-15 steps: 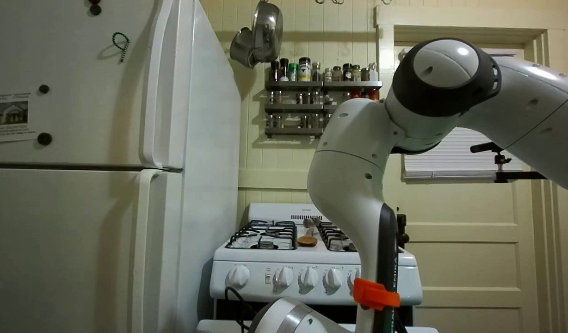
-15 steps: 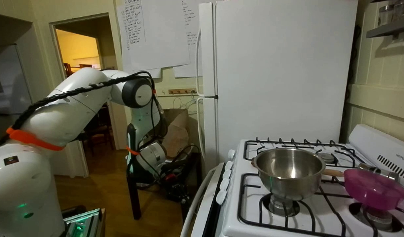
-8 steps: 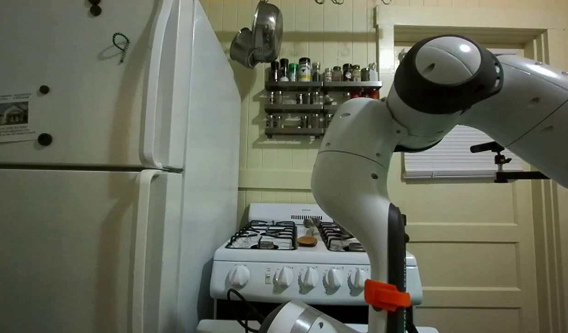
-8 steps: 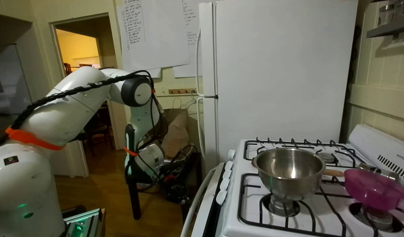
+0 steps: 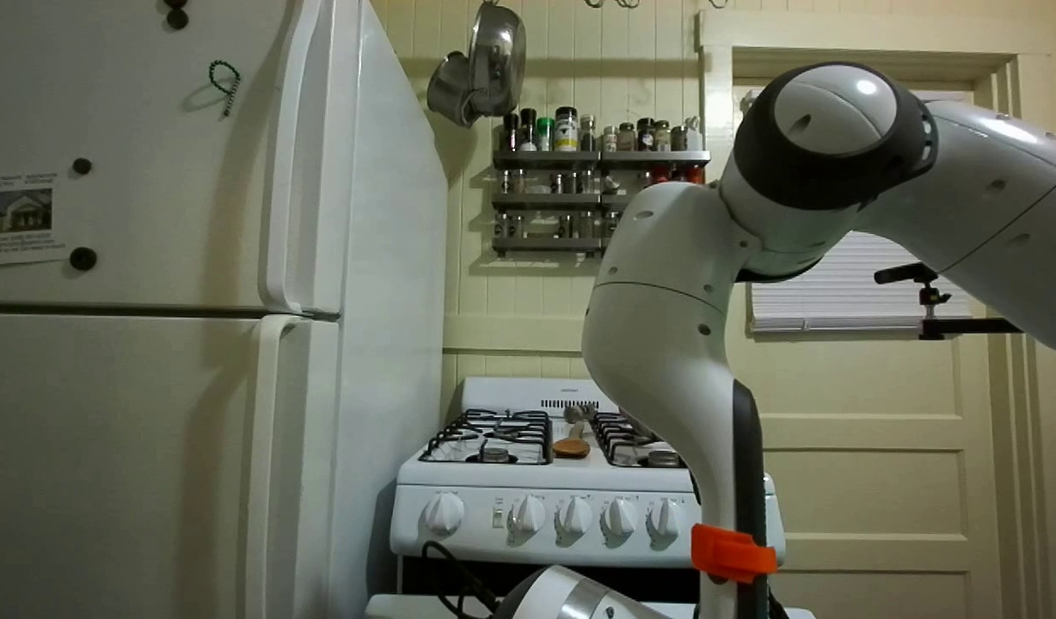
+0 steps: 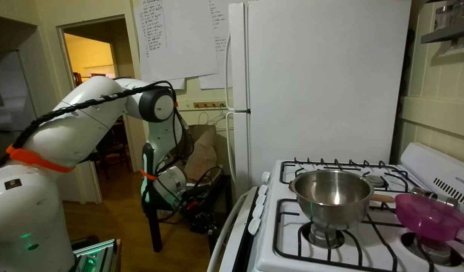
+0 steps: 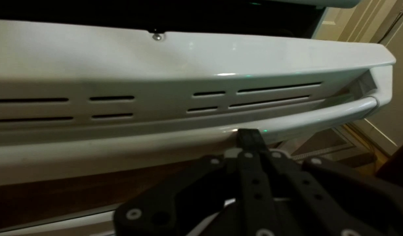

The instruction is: Close the oven.

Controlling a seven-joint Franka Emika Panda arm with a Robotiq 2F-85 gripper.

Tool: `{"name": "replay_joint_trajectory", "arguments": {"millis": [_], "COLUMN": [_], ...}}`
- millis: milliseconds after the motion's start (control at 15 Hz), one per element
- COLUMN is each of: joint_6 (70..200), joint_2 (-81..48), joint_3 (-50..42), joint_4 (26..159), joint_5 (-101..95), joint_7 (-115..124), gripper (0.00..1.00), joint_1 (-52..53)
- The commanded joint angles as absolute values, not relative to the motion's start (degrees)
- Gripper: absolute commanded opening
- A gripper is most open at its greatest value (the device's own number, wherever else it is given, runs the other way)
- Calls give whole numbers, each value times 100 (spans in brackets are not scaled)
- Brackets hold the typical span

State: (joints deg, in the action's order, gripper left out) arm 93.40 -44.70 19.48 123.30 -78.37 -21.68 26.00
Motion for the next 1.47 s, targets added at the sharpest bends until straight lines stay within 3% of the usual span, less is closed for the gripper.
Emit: {"name": "replay_joint_trajectory", "arguments": {"millis": [0, 1000, 1400], "joint_6": [9258, 9324, 9677], "joint_2": [-4512, -4154, -4040], "joint_3": [1950, 1619, 1429], "joint_4": [12403, 13451, 13598], "joint_5": [-8022, -9051, -9192], "joint_7": [-2130, -1570, -1629], "gripper": [0, 0, 0], "joint_1": [2474, 2006, 1358]}}
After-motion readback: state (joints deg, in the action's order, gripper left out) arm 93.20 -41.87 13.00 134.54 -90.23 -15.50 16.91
